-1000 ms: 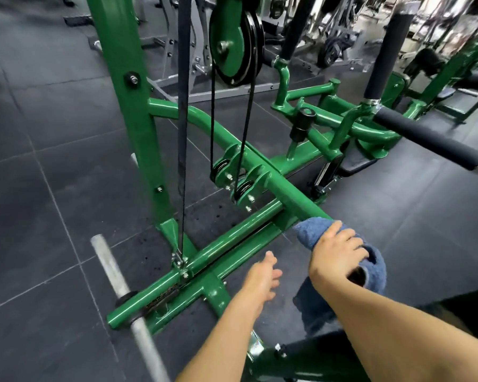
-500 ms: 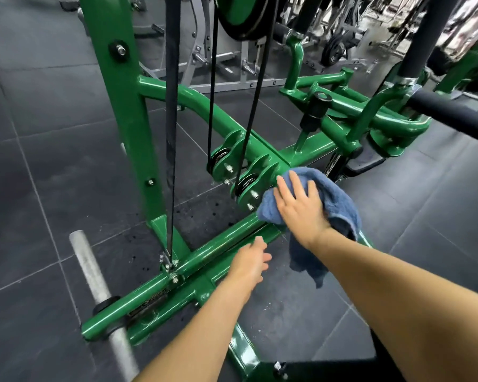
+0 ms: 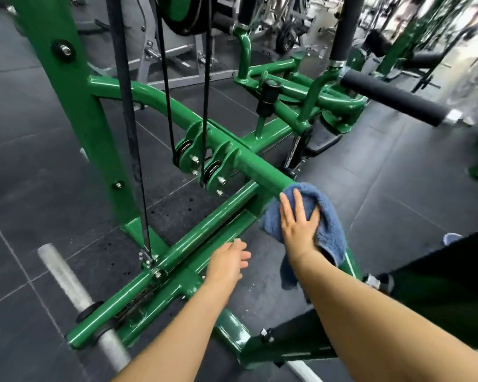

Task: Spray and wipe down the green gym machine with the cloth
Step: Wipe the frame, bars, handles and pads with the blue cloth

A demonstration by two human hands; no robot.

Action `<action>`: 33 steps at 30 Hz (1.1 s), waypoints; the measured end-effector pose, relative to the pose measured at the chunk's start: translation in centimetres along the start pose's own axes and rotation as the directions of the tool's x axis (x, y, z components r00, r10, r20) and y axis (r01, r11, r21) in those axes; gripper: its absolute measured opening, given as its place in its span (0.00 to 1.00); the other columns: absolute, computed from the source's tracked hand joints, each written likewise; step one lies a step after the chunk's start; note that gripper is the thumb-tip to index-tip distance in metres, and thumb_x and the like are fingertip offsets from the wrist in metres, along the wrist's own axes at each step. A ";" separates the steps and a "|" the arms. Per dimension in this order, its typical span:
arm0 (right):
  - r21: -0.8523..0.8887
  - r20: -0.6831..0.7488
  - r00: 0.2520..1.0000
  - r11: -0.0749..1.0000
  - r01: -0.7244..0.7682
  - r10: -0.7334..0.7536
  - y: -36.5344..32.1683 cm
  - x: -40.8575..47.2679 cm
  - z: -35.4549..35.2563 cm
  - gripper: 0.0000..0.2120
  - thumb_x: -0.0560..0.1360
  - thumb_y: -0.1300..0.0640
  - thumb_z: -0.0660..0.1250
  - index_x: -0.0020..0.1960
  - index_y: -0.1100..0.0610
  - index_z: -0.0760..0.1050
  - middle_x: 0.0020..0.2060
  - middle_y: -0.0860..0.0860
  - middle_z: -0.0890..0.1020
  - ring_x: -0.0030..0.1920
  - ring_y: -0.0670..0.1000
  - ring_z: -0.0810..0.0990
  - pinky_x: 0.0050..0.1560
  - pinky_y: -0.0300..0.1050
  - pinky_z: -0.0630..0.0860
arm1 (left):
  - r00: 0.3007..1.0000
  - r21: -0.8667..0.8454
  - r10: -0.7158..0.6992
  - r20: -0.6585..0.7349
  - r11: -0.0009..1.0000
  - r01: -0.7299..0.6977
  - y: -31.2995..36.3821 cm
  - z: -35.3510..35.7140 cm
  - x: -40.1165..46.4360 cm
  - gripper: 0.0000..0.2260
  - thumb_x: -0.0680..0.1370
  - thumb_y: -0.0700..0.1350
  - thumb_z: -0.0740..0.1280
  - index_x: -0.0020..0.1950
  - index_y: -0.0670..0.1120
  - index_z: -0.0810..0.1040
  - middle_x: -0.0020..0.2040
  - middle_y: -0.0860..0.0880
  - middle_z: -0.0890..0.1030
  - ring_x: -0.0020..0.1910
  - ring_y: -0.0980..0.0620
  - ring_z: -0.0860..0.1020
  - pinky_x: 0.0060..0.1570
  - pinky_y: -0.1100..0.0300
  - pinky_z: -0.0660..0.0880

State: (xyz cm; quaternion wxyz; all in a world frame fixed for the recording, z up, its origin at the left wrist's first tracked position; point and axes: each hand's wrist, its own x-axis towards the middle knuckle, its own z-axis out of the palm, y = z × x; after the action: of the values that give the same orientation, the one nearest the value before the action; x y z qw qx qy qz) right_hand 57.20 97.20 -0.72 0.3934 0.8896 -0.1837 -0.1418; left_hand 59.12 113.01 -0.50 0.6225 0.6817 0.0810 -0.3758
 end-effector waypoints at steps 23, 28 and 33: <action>0.224 0.431 0.888 0.972 0.065 -0.159 0.9 -14.9 -8.6 0.18 0.80 0.54 0.50 0.60 0.53 0.77 0.57 0.52 0.80 0.60 0.56 0.77 0.58 0.51 0.66 | 0.955 0.105 -0.180 0.235 0.982 0.159 -2.9 -1.4 -13.7 0.08 0.83 0.48 0.57 0.53 0.48 0.74 0.47 0.48 0.80 0.47 0.48 0.77 0.40 0.61 0.71; -0.061 0.327 0.936 0.986 0.158 -0.130 3.3 -16.6 -11.4 0.15 0.81 0.50 0.54 0.61 0.54 0.73 0.57 0.53 0.76 0.63 0.58 0.71 0.60 0.52 0.63 | 0.959 0.067 -0.160 0.234 0.987 0.148 -0.7 -1.0 -15.2 0.08 0.82 0.48 0.57 0.46 0.51 0.73 0.45 0.49 0.77 0.40 0.53 0.74 0.34 0.62 0.67; -0.323 0.156 0.976 0.926 0.195 -0.151 5.1 -18.4 -9.7 0.25 0.82 0.51 0.53 0.73 0.66 0.60 0.67 0.69 0.68 0.66 0.71 0.66 0.64 0.70 0.60 | 0.948 0.027 -0.149 0.281 0.989 0.148 0.0 1.8 -15.9 0.12 0.83 0.52 0.55 0.61 0.51 0.73 0.52 0.50 0.77 0.57 0.49 0.74 0.55 0.56 0.68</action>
State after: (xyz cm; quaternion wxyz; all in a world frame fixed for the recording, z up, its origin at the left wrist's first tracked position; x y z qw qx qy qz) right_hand 43.60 108.40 11.40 0.5128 0.8111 -0.1025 -0.2619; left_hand 47.18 117.04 9.32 0.5958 0.6148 0.0414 -0.5152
